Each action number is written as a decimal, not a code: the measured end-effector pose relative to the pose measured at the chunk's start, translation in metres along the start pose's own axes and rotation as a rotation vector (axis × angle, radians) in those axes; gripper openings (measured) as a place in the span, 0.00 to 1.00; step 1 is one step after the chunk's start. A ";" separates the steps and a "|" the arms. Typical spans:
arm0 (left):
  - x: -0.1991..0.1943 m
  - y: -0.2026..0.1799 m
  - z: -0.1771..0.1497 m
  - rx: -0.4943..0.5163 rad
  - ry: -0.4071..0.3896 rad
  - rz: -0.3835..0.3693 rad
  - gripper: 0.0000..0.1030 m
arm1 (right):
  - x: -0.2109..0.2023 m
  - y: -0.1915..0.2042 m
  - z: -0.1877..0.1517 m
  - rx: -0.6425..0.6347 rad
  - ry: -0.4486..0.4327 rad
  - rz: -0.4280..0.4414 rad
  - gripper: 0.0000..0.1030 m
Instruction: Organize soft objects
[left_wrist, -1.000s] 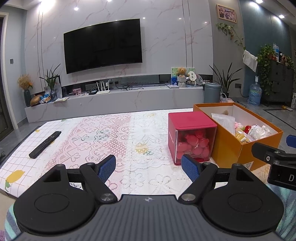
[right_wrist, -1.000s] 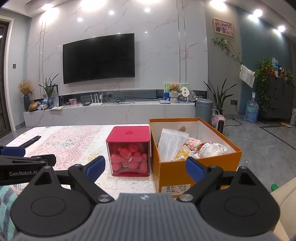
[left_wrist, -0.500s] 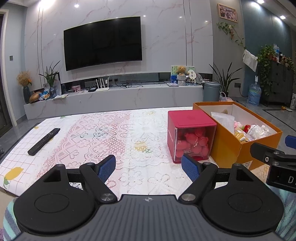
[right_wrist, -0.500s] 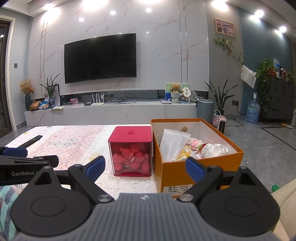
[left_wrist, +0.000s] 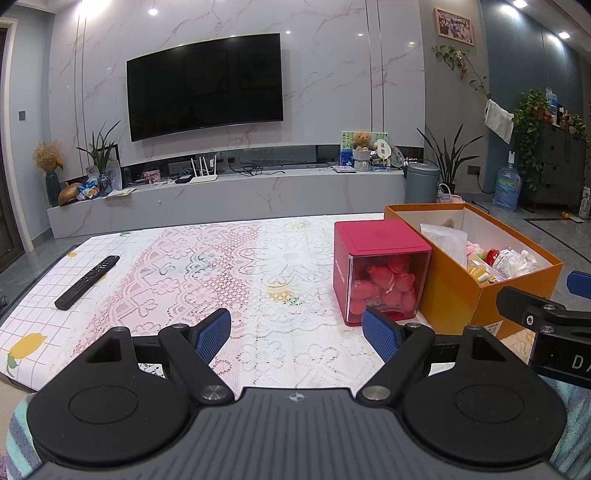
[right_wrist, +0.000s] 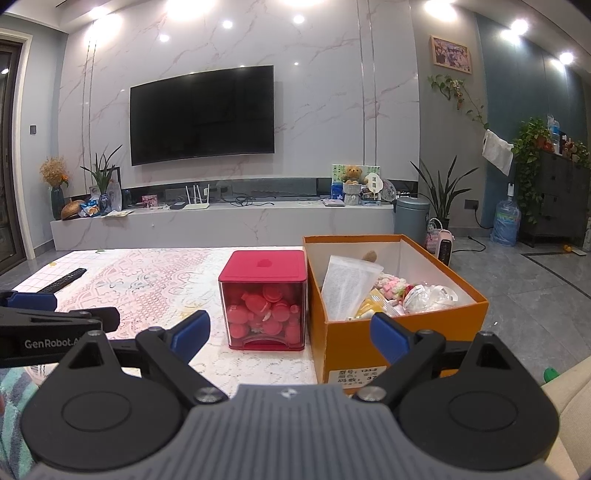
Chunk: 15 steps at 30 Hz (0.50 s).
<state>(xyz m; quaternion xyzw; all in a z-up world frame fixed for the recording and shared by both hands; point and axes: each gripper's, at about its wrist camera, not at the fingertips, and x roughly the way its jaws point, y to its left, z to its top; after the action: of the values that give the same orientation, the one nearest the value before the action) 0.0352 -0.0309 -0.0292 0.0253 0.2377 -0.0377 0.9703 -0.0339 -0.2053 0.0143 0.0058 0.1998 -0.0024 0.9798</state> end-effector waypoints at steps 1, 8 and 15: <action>0.000 0.000 0.000 -0.001 -0.001 -0.001 0.92 | 0.000 0.000 0.000 0.000 0.001 0.001 0.89; 0.000 -0.001 0.001 -0.001 -0.001 -0.002 0.92 | 0.001 -0.001 0.001 -0.002 0.002 0.006 0.89; 0.000 -0.001 0.001 -0.001 -0.001 -0.003 0.92 | 0.001 -0.003 0.000 -0.002 0.001 0.006 0.89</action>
<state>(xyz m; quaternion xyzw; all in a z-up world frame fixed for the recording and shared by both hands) 0.0355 -0.0314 -0.0285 0.0246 0.2375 -0.0392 0.9703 -0.0332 -0.2078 0.0142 0.0052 0.2002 0.0007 0.9797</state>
